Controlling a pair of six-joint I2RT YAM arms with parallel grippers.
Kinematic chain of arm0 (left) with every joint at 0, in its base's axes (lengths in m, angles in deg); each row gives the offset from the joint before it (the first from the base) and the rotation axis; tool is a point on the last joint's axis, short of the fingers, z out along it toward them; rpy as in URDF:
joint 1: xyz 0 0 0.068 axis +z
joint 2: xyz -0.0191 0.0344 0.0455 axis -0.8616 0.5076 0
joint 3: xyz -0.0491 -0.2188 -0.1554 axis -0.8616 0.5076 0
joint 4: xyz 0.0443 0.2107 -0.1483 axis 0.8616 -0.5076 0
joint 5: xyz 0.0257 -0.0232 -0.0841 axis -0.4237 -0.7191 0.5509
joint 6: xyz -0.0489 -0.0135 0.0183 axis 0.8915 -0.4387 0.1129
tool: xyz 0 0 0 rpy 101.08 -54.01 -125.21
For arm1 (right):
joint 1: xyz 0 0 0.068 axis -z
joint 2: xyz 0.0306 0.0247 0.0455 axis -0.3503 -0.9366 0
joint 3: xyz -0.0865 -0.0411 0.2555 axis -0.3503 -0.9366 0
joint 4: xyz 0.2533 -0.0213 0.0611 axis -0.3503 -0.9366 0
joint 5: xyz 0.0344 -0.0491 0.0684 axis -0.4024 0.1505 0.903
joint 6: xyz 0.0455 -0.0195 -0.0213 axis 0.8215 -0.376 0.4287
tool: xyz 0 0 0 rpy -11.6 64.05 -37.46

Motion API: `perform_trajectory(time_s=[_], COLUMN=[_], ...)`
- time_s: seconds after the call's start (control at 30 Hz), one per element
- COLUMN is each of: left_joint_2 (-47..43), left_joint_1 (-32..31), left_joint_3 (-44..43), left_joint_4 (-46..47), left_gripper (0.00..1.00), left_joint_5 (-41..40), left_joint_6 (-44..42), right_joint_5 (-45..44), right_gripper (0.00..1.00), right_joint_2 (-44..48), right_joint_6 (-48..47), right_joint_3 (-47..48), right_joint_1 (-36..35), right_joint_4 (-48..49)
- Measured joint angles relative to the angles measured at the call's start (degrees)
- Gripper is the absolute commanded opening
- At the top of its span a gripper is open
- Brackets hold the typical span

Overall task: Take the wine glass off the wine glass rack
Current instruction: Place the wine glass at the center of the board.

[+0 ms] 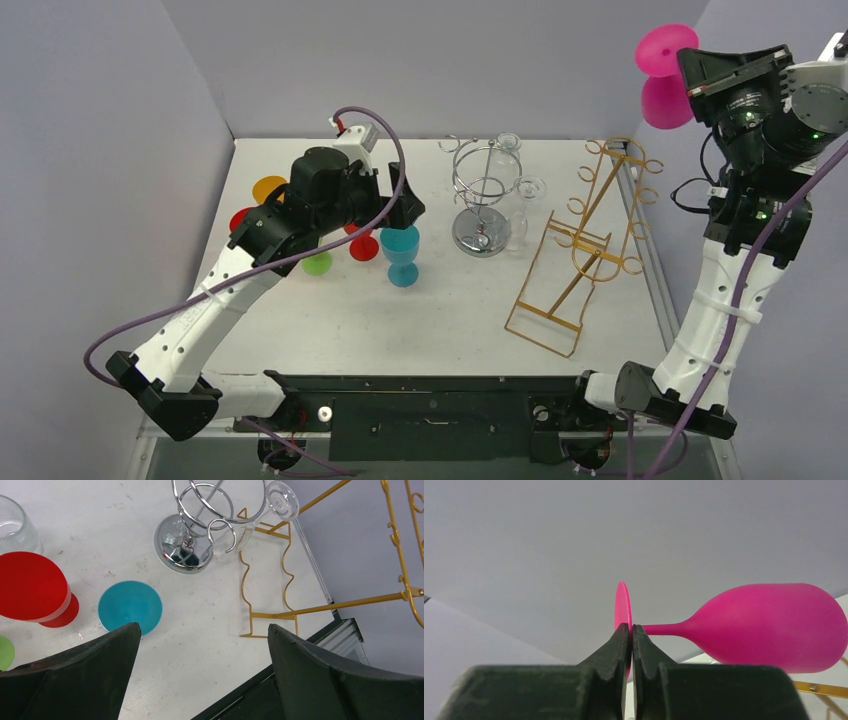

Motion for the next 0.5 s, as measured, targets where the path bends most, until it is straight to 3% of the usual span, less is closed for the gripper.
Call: perform_trajectory(time_s=[0.23, 0.5], left_joint_2=[1.84, 2.58], left_joint_1=[0.0, 1.18], left_joint_3=[-3.52, -5.33], left_joint_4=[1.33, 7.91], left_gripper=[0.96, 0.96], left_joint_5=[0.0, 2.19], left_joint_6=[1.51, 4.33], right_joint_5=[2.05, 0.48], right_gripper=[0.0, 0.0], right_joint_2=[0.94, 1.36], right_joint_6=[10.67, 18.67], right_joint_3=[-8.26, -13.27], right_joint_1=[-6.78, -22.64], right_joint_4=[14.93, 25.24])
